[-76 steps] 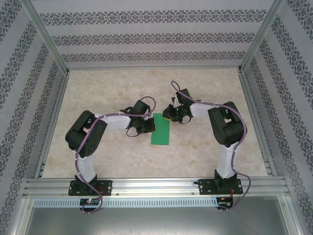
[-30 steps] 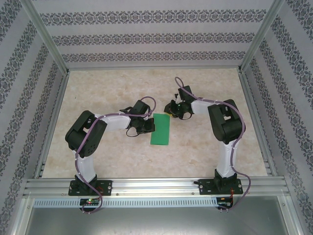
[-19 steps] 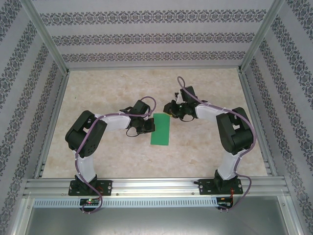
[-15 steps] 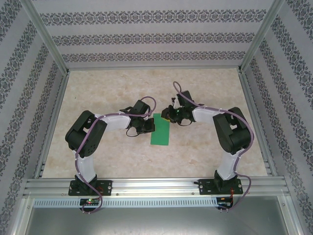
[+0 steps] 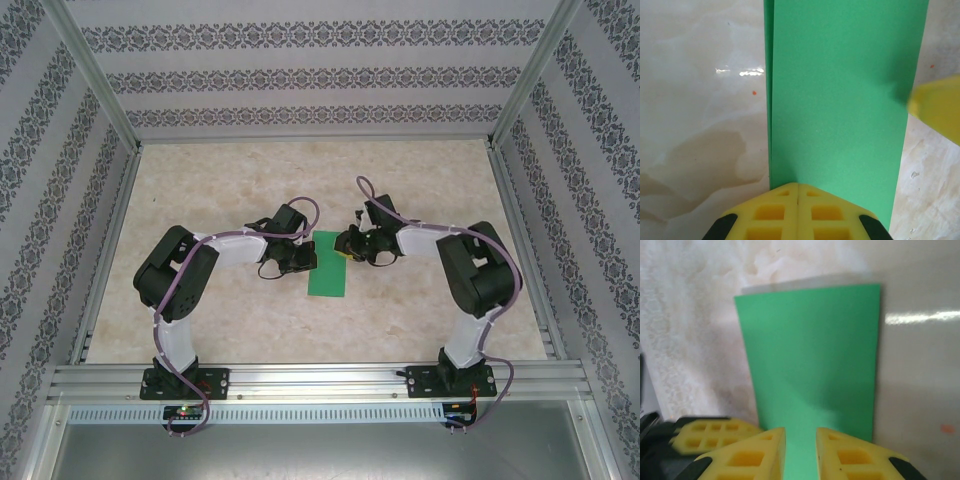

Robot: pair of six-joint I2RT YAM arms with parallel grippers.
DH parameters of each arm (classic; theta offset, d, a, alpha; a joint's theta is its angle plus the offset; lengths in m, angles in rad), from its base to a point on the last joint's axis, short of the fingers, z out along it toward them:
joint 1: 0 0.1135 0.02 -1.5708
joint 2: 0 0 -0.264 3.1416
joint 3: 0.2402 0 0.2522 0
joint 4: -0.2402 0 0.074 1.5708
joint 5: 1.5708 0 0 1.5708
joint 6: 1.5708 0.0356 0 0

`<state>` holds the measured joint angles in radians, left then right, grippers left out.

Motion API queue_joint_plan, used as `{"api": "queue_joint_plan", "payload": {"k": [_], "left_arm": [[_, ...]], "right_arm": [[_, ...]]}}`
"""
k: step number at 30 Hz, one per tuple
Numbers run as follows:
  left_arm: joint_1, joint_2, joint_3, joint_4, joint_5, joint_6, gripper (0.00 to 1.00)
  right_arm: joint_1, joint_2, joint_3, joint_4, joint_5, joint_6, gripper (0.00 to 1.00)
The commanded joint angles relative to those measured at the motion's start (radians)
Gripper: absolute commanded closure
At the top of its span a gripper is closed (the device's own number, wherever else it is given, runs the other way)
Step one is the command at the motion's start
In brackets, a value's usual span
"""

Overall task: Fold a paper plane with a square sheet of paper (pick it up from the middle)
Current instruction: Fold the square sheet of paper in half at the center of the table.

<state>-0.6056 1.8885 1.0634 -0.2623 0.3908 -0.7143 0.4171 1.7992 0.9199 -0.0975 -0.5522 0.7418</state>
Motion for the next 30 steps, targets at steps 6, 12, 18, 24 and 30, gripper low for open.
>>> {"api": "queue_joint_plan", "payload": {"k": [6, 12, 18, 24, 30], "left_arm": [[-0.014, 0.006, -0.011, -0.095, -0.042, 0.016, 1.00], [-0.015, 0.009, -0.012, -0.084, -0.038, 0.010, 1.00], [-0.014, 0.010, -0.007, -0.092, -0.040, 0.017, 1.00], [-0.014, 0.014, 0.000, -0.094, -0.040, 0.015, 1.00], [-0.014, 0.014, -0.001, -0.094, -0.040, 0.016, 1.00]], "right_arm": [[0.087, -0.084, -0.102, 0.005, 0.016, 0.005, 0.78], [0.084, -0.037, -0.135, -0.010, -0.016, -0.059, 0.78], [0.088, -0.142, -0.124, -0.057, -0.042, -0.077, 0.76], [0.125, -0.199, -0.177, -0.053, -0.035, -0.059, 0.76], [0.159, -0.152, -0.240, -0.002, -0.046, -0.035, 0.76]]}}
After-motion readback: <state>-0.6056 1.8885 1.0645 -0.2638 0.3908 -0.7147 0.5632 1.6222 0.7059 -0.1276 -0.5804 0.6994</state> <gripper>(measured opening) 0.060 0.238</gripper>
